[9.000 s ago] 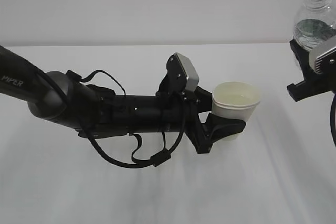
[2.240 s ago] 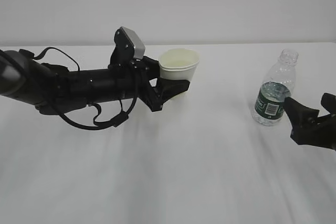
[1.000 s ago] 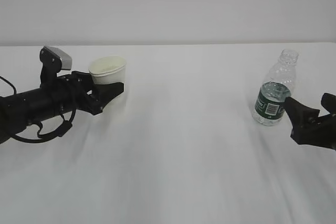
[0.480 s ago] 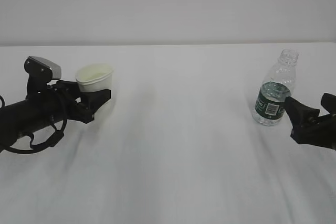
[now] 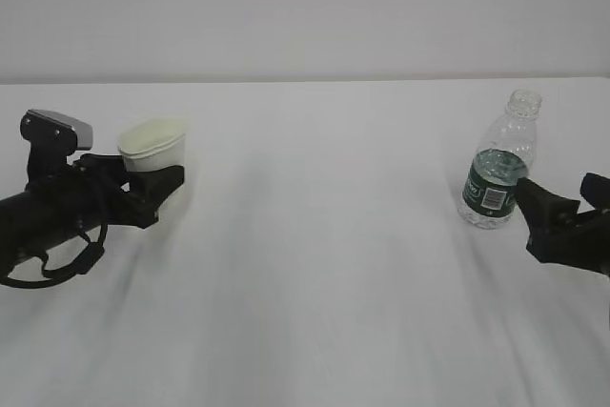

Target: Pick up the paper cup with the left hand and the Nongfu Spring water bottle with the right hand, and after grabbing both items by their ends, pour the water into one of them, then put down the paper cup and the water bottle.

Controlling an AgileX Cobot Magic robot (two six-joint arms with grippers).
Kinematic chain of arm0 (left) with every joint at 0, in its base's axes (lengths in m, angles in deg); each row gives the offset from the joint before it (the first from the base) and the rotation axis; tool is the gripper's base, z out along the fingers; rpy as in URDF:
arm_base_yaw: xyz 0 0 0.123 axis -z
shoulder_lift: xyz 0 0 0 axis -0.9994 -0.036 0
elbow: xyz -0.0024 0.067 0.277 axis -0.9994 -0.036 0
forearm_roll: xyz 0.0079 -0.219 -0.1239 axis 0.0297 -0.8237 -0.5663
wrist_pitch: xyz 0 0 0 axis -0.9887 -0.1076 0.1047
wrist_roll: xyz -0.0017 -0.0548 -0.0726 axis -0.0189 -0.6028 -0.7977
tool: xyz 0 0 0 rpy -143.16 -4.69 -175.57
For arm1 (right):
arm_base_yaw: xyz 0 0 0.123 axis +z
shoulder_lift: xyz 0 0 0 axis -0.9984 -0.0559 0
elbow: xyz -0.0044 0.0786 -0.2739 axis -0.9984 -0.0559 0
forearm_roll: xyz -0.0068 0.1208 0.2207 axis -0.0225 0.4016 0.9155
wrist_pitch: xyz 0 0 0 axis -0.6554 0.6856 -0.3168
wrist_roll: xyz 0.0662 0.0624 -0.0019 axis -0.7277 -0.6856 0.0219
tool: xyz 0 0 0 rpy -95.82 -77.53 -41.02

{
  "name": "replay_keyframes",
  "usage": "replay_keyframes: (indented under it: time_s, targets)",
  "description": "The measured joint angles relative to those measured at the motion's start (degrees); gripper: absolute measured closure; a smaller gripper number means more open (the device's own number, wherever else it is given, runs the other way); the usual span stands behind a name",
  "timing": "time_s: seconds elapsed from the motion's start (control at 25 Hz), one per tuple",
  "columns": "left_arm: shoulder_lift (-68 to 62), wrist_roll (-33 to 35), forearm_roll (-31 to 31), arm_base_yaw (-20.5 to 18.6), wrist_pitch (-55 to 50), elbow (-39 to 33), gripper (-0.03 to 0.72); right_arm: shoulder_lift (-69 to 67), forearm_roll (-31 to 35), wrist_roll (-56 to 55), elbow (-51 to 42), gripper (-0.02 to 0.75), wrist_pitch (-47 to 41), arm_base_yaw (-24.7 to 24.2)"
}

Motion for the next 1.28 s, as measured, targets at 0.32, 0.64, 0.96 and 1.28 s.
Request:
replay_keyframes:
  time_s: [0.32, 0.64, 0.96, 1.28]
  targets:
    - [0.13, 1.82, -2.38, 0.00, 0.00, -0.77, 0.241, -1.45, -0.41, -0.64, 0.00, 0.144, 0.00, 0.00]
    - [0.03, 2.08, -3.65, 0.00, 0.00, 1.57, 0.242, -1.45, -0.46, -0.64, 0.00, 0.144, 0.00, 0.00]
    - [-1.84, 2.08, -6.23, 0.00, 0.00, 4.67, 0.242, -1.45, -0.46, -0.69, 0.00, 0.144, 0.00, 0.00]
    - [-6.26, 2.08, -7.13, 0.00, 0.09, 6.15, 0.247, -1.45, -0.46, -0.69, 0.00, 0.144, 0.00, 0.00]
